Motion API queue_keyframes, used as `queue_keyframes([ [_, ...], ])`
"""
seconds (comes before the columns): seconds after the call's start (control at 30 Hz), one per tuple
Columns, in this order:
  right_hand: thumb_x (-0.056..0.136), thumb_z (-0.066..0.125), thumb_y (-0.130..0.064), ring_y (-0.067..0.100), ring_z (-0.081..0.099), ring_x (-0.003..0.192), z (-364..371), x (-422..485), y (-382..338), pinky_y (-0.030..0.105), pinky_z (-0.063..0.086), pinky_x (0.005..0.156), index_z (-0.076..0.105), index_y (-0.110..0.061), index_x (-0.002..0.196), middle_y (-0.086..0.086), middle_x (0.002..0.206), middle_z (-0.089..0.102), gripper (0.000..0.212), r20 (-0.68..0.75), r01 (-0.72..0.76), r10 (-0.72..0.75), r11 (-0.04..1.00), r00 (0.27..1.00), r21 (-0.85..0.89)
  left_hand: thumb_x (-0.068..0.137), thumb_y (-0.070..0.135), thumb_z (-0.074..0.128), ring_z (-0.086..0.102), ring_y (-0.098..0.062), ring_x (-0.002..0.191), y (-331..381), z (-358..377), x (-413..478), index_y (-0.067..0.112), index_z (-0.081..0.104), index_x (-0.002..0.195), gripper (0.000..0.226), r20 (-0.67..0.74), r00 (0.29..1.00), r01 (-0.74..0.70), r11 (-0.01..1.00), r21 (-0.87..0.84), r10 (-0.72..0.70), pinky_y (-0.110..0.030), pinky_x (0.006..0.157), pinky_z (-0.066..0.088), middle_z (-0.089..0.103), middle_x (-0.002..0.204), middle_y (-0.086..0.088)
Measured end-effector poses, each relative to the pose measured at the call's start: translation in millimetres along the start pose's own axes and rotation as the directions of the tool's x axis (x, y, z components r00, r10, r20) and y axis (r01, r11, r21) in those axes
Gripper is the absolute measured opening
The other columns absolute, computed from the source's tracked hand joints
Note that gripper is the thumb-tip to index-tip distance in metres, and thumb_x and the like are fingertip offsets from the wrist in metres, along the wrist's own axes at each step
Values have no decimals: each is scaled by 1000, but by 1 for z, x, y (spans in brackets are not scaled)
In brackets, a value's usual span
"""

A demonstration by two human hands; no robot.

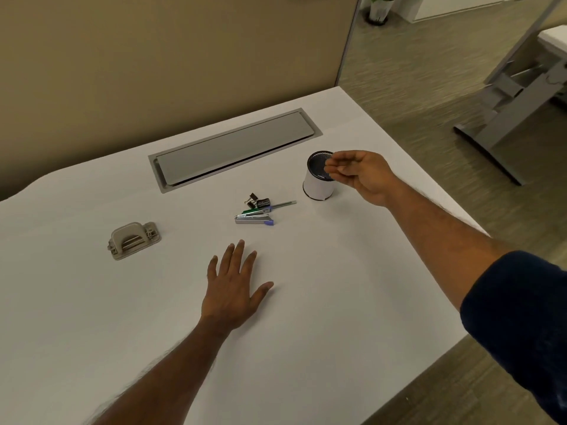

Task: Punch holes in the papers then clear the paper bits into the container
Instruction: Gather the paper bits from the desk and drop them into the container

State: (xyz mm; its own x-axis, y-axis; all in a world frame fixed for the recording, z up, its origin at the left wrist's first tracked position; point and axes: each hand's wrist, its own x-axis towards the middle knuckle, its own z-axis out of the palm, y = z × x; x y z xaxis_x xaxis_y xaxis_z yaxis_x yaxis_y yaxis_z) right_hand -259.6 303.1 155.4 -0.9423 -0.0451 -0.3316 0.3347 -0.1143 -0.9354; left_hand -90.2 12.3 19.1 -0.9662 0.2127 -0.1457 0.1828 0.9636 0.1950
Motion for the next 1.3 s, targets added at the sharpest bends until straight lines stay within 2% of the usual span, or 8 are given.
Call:
queue_keyframes([
  [0.1, 91, 46, 15, 23, 70, 90, -6, -12, 16, 31, 58, 87, 61, 0, 108, 14, 101, 68, 27, -26, -7, 7, 1000, 1000, 14, 85, 79, 5, 0, -24, 152, 9, 2, 7, 25, 25, 153, 89, 0, 999, -34, 999, -4, 34, -51, 121, 4, 3, 165, -4],
  [0.33, 91, 56, 2, 22, 67, 83, -31, -37, 79, 32, 55, 82, 67, 4, 105, 21, 102, 70, 18, -181, -73, 11, 939, 983, -336, 87, 76, 10, 6, -25, 152, 30, 10, 23, 22, 28, 152, 86, 1, 994, -109, 994, -1, 109, -51, 121, 6, 9, 164, -6],
  [0.47, 90, 63, -12, 15, 63, 91, -42, -48, 118, 17, 43, 84, 71, -8, 107, 9, 104, 72, 19, -131, 12, -175, 642, 976, -766, 88, 75, 12, 9, -27, 151, 44, 16, 34, 21, 30, 151, 85, -3, 989, -148, 989, -14, 148, -52, 120, 7, 13, 164, -7],
  [0.67, 92, 58, -35, 26, 47, 114, -39, -54, 158, 39, 38, 100, 51, -16, 136, 8, 120, 53, 49, 35, 109, -257, 278, 966, -955, 88, 76, 9, 3, -24, 152, 63, 22, 58, 24, 23, 153, 85, 6, 981, -193, 981, -1, 193, -51, 121, 4, 6, 165, -5],
  [0.73, 93, 51, -46, 28, 39, 129, -36, -52, 167, 42, 31, 107, 41, -15, 143, 9, 137, 45, 60, 11, 58, -275, 163, 961, -985, 88, 75, 10, 3, -24, 152, 67, 23, 65, 23, 23, 153, 84, 2, 979, -204, 979, 9, 204, -51, 120, 5, 5, 165, -6],
  [0.9, 94, 30, -62, 22, -3, 150, -29, -46, 189, 42, 2, 122, 7, -7, 153, 10, 163, 2, 84, -37, -14, -229, 104, 973, -995, 88, 75, 10, 1, -23, 152, 72, 28, 76, 22, 20, 154, 85, 6, 978, -210, 978, -11, 211, -50, 121, 4, 2, 165, -5],
  [1.17, 97, 24, -57, 20, -3, 150, -12, -33, 196, 42, 2, 123, 8, -9, 153, 9, 163, 0, 76, 141, 149, -210, 24, 968, -989, 91, 72, 14, 0, -22, 152, 62, 38, 72, 22, 15, 155, 82, 7, 978, -211, 978, 5, 211, -49, 122, 3, 1, 165, -5],
  [1.3, 100, 29, -50, 16, 0, 150, -26, -41, 194, 41, 8, 122, 13, -12, 154, 4, 163, 5, 68, 383, 389, -179, 3, 906, -921, 92, 72, 16, 3, -23, 152, 61, 40, 69, 20, 19, 155, 82, -19, 976, -215, 977, -10, 215, -49, 122, 4, 4, 165, -6],
])
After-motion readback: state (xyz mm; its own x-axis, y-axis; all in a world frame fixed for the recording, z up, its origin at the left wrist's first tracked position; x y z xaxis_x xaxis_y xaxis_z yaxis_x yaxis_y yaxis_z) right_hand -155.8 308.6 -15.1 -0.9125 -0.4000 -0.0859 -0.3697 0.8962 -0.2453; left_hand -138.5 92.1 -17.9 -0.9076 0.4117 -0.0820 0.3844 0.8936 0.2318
